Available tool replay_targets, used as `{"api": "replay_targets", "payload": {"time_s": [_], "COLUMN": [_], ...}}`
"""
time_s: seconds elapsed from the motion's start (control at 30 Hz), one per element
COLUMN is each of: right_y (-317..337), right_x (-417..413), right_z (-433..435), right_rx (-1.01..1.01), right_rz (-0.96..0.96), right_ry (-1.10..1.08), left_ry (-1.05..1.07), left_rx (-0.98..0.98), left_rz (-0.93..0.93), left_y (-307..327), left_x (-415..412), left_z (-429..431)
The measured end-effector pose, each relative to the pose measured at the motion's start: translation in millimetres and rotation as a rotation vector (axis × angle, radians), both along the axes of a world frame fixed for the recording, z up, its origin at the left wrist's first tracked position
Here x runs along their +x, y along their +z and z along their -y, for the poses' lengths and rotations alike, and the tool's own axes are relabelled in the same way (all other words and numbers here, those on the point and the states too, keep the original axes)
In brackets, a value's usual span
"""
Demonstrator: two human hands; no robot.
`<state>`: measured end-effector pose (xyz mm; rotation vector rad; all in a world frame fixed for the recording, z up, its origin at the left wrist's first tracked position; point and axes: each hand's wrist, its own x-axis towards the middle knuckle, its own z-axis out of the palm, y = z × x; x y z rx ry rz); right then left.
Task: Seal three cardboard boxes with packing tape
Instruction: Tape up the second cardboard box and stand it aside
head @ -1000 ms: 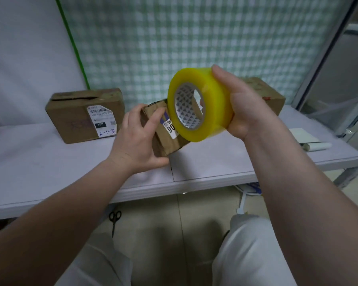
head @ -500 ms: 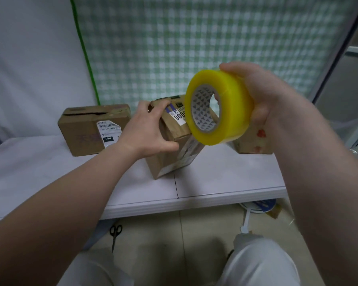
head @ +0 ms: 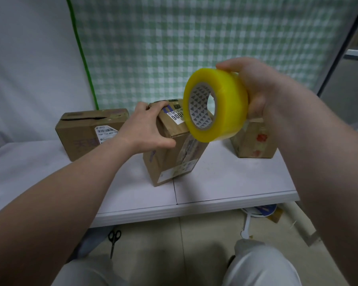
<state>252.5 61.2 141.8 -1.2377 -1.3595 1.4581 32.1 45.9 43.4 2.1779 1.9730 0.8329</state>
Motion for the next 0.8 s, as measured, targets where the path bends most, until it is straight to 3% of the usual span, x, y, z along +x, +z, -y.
{"api": "replay_targets", "payload": {"time_s": [0.3, 0.57, 0.8], "right_y": [-1.1, -23.0, -42.6], "right_x": [-10.3, -12.9, -2.9], "right_z": [0.0, 9.8, 14.8], "right_rx": [0.033, 0.001, -0.047], "right_rz": [-0.008, 0.146, 0.094], "right_ry": [0.030, 0.011, -0.008], "left_ry": [0.047, 0.060, 0.017], "left_rx": [-0.024, -0.102, -0.143], "left_rz": [0.047, 0.203, 0.190], "left_y": [0.8, -0.3, 2.1], "left_x": [-12.0, -25.5, -23.1], "left_z": [-12.4, -17.8, -22.4]}}
